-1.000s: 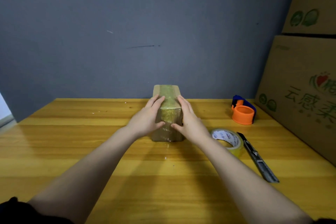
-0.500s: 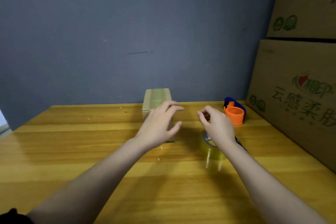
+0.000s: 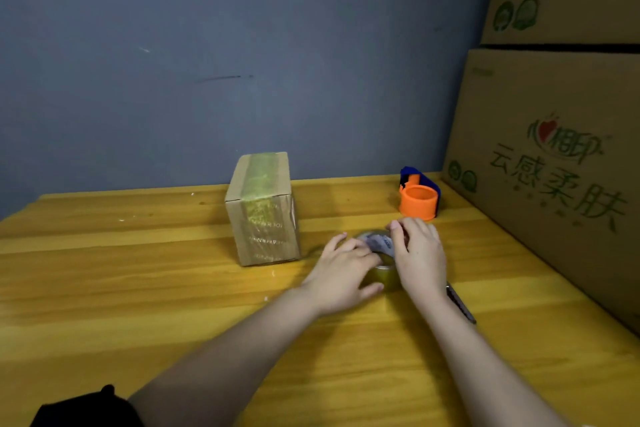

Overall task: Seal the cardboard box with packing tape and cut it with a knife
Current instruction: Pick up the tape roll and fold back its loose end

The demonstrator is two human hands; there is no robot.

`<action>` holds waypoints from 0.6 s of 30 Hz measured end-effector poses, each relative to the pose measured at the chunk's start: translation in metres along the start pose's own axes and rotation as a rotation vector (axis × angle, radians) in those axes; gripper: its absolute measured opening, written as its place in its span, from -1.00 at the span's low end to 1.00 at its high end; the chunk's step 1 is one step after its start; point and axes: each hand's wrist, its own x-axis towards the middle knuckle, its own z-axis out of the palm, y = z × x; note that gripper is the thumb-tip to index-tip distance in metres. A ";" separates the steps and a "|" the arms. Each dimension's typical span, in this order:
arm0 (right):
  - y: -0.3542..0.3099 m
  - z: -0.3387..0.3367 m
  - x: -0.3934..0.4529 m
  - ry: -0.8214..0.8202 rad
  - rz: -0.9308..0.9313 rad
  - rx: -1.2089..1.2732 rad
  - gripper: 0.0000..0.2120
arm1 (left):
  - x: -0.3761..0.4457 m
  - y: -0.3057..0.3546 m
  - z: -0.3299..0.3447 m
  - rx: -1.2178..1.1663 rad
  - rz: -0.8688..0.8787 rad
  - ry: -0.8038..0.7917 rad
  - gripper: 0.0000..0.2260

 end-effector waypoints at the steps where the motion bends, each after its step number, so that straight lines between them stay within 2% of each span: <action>1: 0.000 0.003 -0.001 -0.007 0.000 0.017 -0.60 | 0.000 0.000 0.001 -0.055 -0.011 0.007 -0.65; 6: -0.010 0.002 -0.004 -0.029 0.048 0.349 -0.61 | -0.005 0.000 0.005 -0.257 -0.084 0.097 -0.72; 10: -0.016 0.002 -0.010 -0.116 0.082 0.582 -0.49 | -0.012 0.000 0.001 -0.600 -0.181 0.198 -0.73; 14: -0.025 -0.001 -0.016 -0.280 -0.023 0.591 -0.47 | -0.030 -0.009 0.002 -0.792 -0.156 0.214 -0.75; 18: -0.035 -0.001 -0.022 -0.364 -0.081 0.587 -0.38 | -0.047 -0.020 0.009 -0.933 -0.183 0.278 -0.73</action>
